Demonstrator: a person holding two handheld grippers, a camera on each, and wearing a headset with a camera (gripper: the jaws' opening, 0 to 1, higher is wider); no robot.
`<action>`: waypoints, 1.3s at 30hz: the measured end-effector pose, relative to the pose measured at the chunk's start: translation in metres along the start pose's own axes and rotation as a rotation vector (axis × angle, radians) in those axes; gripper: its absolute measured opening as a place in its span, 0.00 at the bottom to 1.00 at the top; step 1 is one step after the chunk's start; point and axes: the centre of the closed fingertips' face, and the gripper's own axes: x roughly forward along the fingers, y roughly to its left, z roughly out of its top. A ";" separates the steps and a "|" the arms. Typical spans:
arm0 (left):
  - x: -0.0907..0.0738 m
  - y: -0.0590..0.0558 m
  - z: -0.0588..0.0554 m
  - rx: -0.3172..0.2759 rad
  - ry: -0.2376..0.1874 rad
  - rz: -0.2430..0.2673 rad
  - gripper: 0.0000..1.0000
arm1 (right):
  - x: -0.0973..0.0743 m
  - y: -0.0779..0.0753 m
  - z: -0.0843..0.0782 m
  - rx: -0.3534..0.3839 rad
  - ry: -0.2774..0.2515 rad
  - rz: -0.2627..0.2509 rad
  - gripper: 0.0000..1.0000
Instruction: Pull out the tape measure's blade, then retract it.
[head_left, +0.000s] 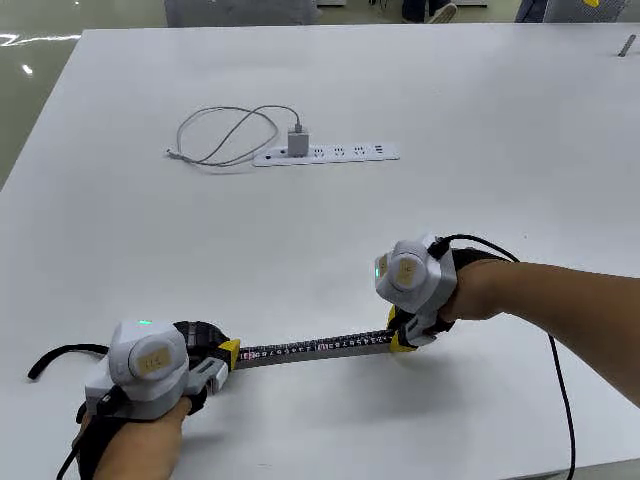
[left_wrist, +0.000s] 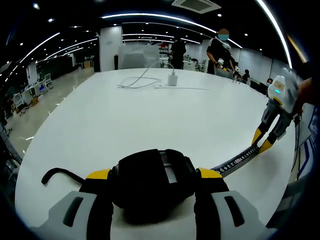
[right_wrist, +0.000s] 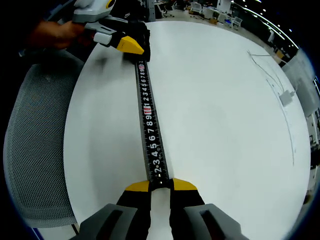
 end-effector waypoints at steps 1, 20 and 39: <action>0.000 0.000 0.000 -0.001 0.000 0.000 0.62 | 0.000 0.000 0.000 0.001 0.002 0.000 0.10; 0.000 0.000 -0.001 -0.004 0.008 -0.003 0.62 | 0.001 0.000 0.005 -0.011 0.004 0.001 0.09; 0.000 0.000 0.000 -0.005 0.013 -0.005 0.62 | 0.003 0.001 0.015 0.026 -0.021 0.002 0.09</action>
